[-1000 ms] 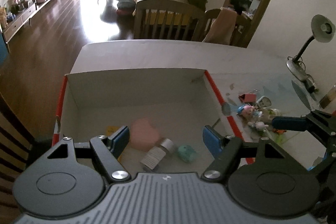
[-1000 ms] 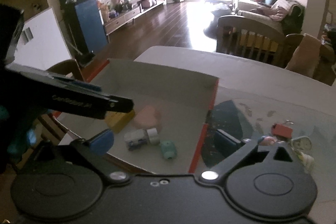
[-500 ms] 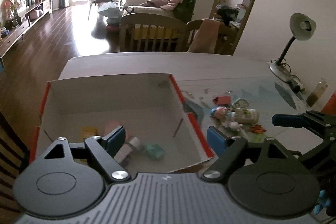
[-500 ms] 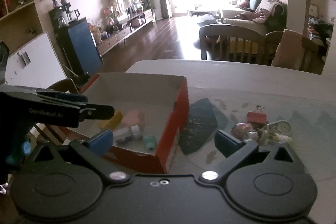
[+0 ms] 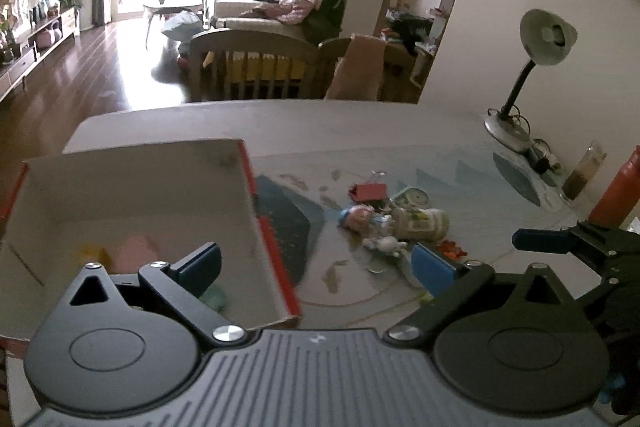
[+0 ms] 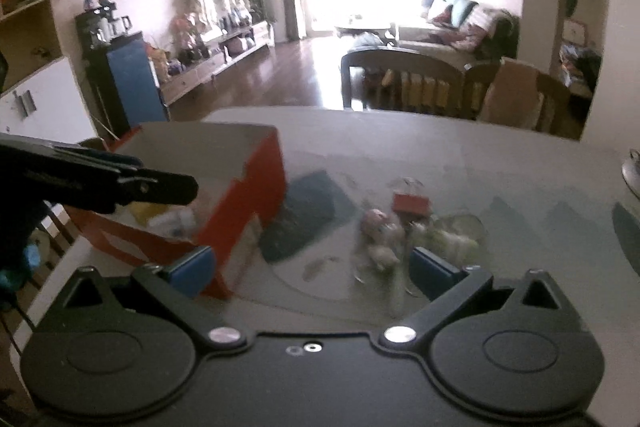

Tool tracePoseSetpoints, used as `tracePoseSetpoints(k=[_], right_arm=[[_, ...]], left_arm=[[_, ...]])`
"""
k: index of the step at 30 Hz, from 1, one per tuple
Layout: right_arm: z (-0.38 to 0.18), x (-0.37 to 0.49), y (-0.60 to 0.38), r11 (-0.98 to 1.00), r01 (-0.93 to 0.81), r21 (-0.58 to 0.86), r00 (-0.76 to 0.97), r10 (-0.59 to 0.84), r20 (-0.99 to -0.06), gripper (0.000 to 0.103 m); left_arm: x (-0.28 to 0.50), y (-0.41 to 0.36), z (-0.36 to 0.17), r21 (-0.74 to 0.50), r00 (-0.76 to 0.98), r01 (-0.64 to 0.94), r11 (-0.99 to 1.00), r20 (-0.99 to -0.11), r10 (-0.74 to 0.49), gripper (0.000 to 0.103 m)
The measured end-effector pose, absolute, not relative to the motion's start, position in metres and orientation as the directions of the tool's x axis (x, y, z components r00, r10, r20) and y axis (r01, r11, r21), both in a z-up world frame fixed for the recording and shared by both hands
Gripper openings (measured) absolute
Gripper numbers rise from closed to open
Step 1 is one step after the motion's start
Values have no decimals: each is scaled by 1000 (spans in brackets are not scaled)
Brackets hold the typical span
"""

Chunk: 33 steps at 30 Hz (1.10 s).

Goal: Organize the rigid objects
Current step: 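Withdraw both grippers from the cardboard box toward the remaining objects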

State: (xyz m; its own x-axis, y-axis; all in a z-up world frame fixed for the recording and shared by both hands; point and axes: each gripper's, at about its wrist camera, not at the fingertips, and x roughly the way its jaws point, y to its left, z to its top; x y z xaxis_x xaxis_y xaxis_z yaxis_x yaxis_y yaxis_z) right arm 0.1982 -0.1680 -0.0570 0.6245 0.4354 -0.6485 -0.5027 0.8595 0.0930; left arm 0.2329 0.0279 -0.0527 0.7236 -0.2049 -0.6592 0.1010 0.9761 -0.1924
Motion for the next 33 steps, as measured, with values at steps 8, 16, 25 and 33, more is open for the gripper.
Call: tracePoseSetpoints(k=[8,16,25,33], right_arm=[[-88,217,-210,889,-453,58,624,363,-692,101],[-119,237,-230,874,-485,32,587,352,-729,95],[-143,265,-247,875,-476,84,540,367,-757,85],[-158,286,-240,889,-449,84,533,342,-774,85]], left_arm=[[254,-14,-79,-203,675,91,975,-708,-210,102],[281,-50,-99,-176,665,70,982,-726,-178,102],[324,-75,-118,-122,656,47,991,-745,-123,102],[356,-84,-134,-104,633,-10,995,-771,-74,102]])
